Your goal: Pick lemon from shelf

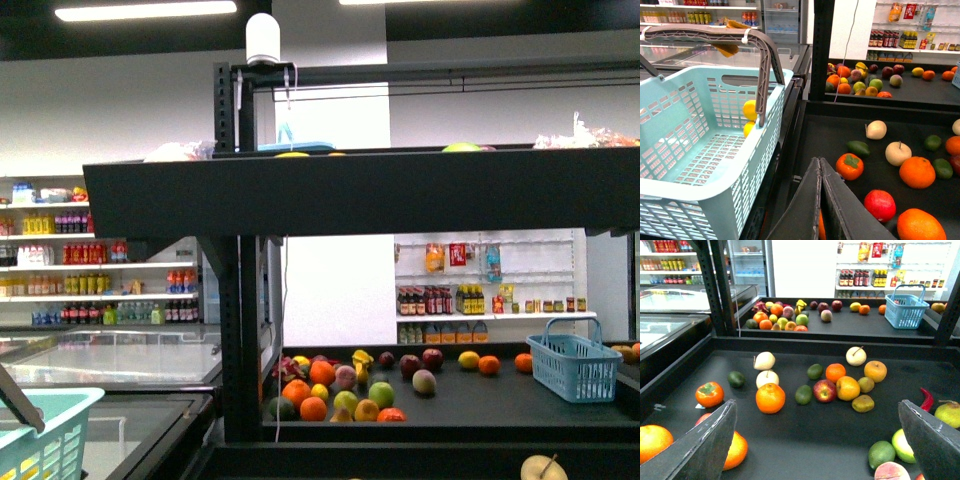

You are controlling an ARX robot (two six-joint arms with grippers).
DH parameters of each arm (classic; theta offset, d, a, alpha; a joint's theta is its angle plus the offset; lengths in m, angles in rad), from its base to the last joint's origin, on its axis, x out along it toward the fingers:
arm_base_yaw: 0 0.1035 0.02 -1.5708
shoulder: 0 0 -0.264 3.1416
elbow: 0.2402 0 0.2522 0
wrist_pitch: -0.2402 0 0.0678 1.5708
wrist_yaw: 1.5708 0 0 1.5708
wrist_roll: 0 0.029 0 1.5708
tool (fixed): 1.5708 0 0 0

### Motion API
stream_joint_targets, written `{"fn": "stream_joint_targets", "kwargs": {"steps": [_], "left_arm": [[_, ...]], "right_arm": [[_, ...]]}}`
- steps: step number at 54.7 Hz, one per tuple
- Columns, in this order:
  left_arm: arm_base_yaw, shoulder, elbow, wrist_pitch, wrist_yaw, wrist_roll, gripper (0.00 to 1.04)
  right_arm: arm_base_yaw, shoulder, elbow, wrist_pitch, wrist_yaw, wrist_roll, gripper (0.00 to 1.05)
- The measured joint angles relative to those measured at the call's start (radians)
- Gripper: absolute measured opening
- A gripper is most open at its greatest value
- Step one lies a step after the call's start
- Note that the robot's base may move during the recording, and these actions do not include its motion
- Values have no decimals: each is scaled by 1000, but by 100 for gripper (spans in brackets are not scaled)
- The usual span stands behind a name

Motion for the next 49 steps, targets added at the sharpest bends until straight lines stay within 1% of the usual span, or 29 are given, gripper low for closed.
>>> {"fn": "stream_joint_targets", "kwargs": {"steps": [4, 6, 8, 11, 24, 25, 28, 30, 34, 47, 49], "left_arm": [[27, -23, -13, -10, 32, 0, 2], [69, -39, -20, -18, 102, 0, 2], [113, -51, -27, -24, 137, 2, 2], [146, -69, -38, -32, 135, 1, 2], [150, -129, -64, -60, 148, 2, 2], [150, -140, -65, -71, 149, 2, 2], [150, -213, -69, -171, 149, 2, 2], [150, -266, -82, -198, 148, 2, 2], [150, -309, -101, -204, 148, 2, 2], [150, -315, -101, -207, 148, 2, 2], [150, -315, -101, -207, 148, 2, 8]], "right_arm": [[0, 0, 0, 0, 0, 0, 97], [0, 0, 0, 0, 0, 0, 97], [0, 0, 0, 0, 0, 0, 97], [0, 0, 0, 0, 0, 0, 97], [0, 0, 0, 0, 0, 0, 97], [0, 0, 0, 0, 0, 0, 97], [0, 0, 0, 0, 0, 0, 97], [0, 0, 0, 0, 0, 0, 97], [0, 0, 0, 0, 0, 0, 97], [0, 0, 0, 0, 0, 0, 97], [0, 0, 0, 0, 0, 0, 97]]}}
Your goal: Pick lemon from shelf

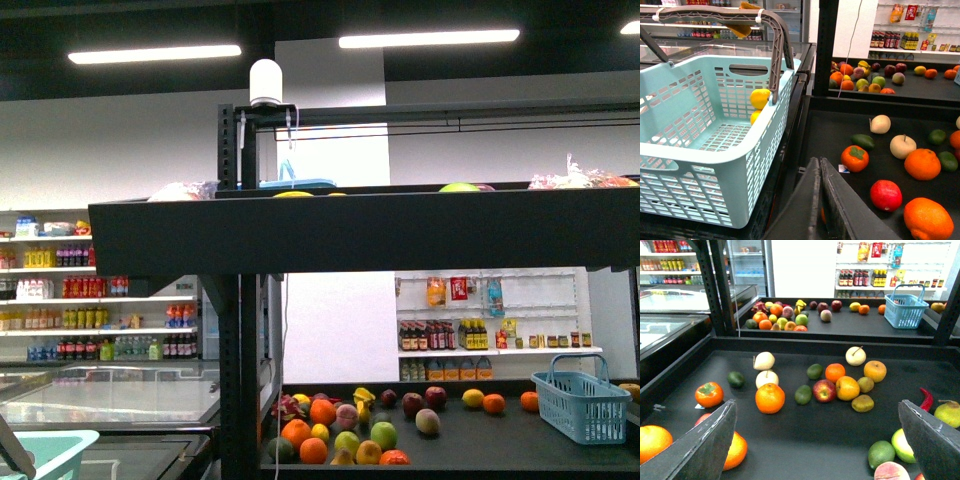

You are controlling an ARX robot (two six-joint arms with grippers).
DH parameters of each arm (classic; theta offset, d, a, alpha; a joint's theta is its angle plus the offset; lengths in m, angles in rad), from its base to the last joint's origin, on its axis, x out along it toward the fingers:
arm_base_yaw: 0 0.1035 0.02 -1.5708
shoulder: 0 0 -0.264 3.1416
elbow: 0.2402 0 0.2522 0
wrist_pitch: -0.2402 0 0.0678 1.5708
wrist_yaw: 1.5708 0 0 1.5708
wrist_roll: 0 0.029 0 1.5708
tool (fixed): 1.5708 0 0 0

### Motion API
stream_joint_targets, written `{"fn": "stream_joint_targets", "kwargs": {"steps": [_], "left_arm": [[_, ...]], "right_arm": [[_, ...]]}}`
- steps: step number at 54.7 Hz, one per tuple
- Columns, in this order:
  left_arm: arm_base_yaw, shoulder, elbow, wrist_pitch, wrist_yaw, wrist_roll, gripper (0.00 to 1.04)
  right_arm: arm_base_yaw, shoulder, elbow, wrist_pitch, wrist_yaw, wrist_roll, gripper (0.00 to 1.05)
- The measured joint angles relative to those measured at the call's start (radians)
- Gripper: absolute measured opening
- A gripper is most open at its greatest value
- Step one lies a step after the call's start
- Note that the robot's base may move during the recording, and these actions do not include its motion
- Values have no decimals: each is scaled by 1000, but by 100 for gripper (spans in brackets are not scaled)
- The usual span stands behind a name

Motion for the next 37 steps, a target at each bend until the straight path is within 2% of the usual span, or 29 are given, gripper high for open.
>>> {"fn": "stream_joint_targets", "kwargs": {"steps": [25, 37], "left_arm": [[0, 0, 0, 0, 0, 1, 98], [0, 0, 0, 0, 0, 2, 97]], "right_arm": [[0, 0, 0, 0, 0, 0, 97], [0, 0, 0, 0, 0, 0, 97]]}}
